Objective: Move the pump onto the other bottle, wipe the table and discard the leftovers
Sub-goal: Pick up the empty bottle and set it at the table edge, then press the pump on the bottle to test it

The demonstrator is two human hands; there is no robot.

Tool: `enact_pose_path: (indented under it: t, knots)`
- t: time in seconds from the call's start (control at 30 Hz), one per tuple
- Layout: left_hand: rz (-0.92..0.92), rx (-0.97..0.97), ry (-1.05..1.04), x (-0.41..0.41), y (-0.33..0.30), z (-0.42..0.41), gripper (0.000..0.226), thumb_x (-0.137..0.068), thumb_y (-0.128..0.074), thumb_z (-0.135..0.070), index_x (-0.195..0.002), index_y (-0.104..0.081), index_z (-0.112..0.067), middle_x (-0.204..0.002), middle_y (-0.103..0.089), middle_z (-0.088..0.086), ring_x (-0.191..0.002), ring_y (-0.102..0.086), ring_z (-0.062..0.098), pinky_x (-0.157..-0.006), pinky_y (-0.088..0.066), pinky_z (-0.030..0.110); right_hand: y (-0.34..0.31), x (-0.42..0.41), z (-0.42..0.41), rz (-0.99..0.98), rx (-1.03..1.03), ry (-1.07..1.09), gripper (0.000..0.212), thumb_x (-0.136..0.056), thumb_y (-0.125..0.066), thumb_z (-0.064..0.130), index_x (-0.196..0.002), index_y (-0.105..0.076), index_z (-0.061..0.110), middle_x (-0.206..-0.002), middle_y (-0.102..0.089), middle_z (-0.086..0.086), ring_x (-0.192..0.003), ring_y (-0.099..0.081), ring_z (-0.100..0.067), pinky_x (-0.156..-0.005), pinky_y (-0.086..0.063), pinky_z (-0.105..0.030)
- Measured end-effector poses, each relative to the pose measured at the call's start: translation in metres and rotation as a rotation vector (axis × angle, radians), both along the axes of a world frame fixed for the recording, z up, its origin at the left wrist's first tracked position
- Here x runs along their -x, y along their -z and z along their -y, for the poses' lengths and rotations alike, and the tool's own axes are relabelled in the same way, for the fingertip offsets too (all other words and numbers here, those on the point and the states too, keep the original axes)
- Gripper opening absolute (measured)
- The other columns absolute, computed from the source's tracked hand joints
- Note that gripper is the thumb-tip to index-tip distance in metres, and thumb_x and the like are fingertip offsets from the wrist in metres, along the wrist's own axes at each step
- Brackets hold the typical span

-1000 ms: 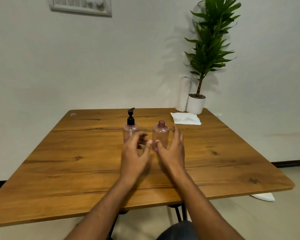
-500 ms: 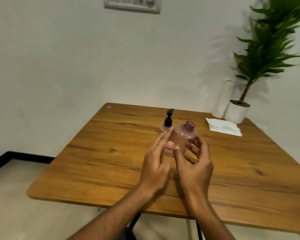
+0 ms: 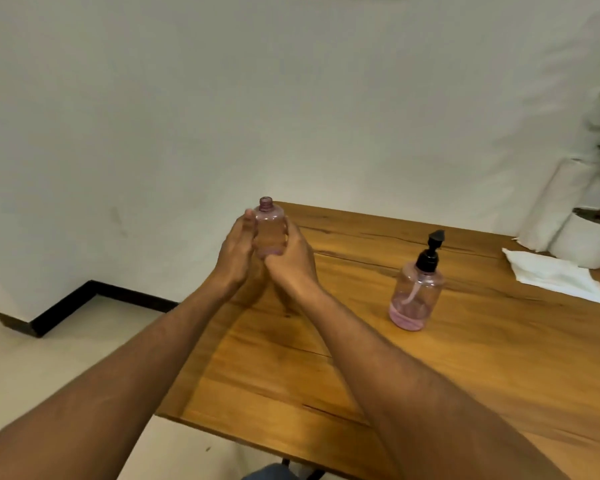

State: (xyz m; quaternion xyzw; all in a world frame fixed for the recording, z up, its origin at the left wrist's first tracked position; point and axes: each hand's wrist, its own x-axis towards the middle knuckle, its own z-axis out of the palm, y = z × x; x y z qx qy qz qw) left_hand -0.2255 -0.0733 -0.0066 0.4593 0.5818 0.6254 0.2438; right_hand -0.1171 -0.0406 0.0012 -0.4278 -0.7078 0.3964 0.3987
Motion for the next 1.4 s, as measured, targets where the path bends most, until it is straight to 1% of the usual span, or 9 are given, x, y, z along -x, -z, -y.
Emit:
enact_pose_path:
  t: [0.17,0.33,0.57,0.7,0.87,1.0,1.13,1.27,1.4]
  knots:
    - [0.009,0.045,0.007,0.015,0.003,-0.008,0.054,-0.093,-0.023,-0.081,-0.111,-0.065,-0.053,-0.114,-0.071,-0.02,-0.111,-0.066,0.0,-0.104,-0.052,0.034,0.006,0.02,-0.019,-0.013,0.053,-0.013,0.069,-0.087,-0.077,0.018,-0.149,-0.051,0.035,-0.13,-0.069,0.003,-0.109,-0.068,-0.018,-0.088,-0.062,-0.037]
    - [-0.077,0.069,0.03,0.018,0.014,-0.004,0.074,-0.092,-0.033,-0.079,-0.143,-0.057,-0.031,-0.134,-0.068,-0.006,-0.121,-0.065,0.005,-0.109,-0.052,0.039,0.013,0.015,-0.016,-0.025,0.077,-0.003,0.08,-0.085,-0.077,0.01,-0.154,-0.043,0.034,-0.137,-0.065,0.002,-0.11,-0.067,-0.018,-0.085,-0.062,-0.034]
    - [-0.15,0.066,-0.098,-0.009,0.012,0.011,0.097,-0.086,-0.03,-0.086,-0.163,0.004,-0.039,-0.173,-0.015,0.005,-0.152,-0.031,0.021,-0.12,-0.033,0.043,-0.013,-0.035,0.028,0.091,0.026,-0.031,0.089,-0.096,-0.071,0.013,-0.167,-0.021,0.033,-0.167,-0.036,0.004,-0.118,-0.053,-0.005,-0.069,-0.033,0.002]
    - [-0.109,-0.151,-0.3,-0.056,0.017,0.032,0.075,-0.099,-0.046,-0.06,-0.161,-0.009,-0.041,-0.161,-0.035,0.009,-0.138,-0.045,0.017,-0.103,-0.045,0.038,-0.005,-0.088,0.072,0.044,-0.191,-0.024,0.076,-0.094,-0.074,0.021,-0.158,-0.035,0.039,-0.153,-0.048,0.011,-0.122,-0.061,-0.006,-0.095,-0.06,-0.029]
    - [-0.073,-0.115,0.019,-0.141,0.03,0.044,0.05,-0.099,-0.066,-0.016,-0.141,-0.049,-0.037,-0.13,-0.063,-0.004,-0.117,-0.064,0.015,-0.097,-0.057,0.034,0.011,-0.174,0.094,-0.154,-0.57,0.33,0.038,-0.092,-0.07,0.014,-0.13,-0.064,0.022,-0.122,-0.058,0.008,-0.102,-0.062,-0.008,-0.089,-0.057,-0.023]
    - [0.002,0.14,0.448,-0.203,0.035,0.032,0.08,-0.095,-0.069,-0.01,-0.156,-0.032,-0.046,-0.15,-0.056,-0.005,-0.129,-0.061,0.013,-0.101,-0.058,0.045,0.017,-0.212,0.069,-0.061,-0.418,0.593,0.058,-0.091,-0.074,0.032,-0.143,-0.048,0.035,-0.138,-0.043,0.009,-0.117,-0.057,-0.011,-0.084,-0.062,-0.035]
    - [-0.208,0.109,0.331,-0.255,0.034,0.041,0.079,-0.094,-0.062,-0.053,-0.157,-0.016,-0.057,-0.146,-0.058,-0.014,-0.125,-0.061,0.007,-0.1,-0.057,0.04,0.02,-0.242,0.048,0.077,-0.28,0.499,0.087,-0.091,-0.073,0.055,-0.16,-0.021,0.048,-0.154,-0.038,0.004,-0.116,-0.06,-0.01,-0.076,-0.058,-0.021]
    - [-0.547,0.069,0.363,-0.267,0.043,0.058,0.086,-0.091,-0.072,-0.024,-0.161,-0.025,-0.038,-0.156,-0.043,-0.016,-0.137,-0.046,0.003,-0.112,-0.044,0.027,0.019,-0.269,0.033,0.128,-0.313,0.532,0.087,-0.09,-0.079,0.047,-0.162,-0.029,0.046,-0.14,-0.056,0.003,-0.097,-0.062,-0.001,-0.069,-0.046,-0.013]
    - [-0.724,0.193,0.29,-0.225,0.03,0.054,0.047,-0.096,-0.068,-0.036,-0.142,-0.057,-0.034,-0.142,-0.058,-0.013,-0.13,-0.054,0.009,-0.108,-0.045,0.029,0.016,-0.284,0.021,0.2,-0.4,0.501,0.108,-0.092,-0.078,0.038,-0.164,0.001,0.053,-0.124,-0.06,-0.001,-0.084,-0.064,-0.007,-0.064,-0.049,-0.019]
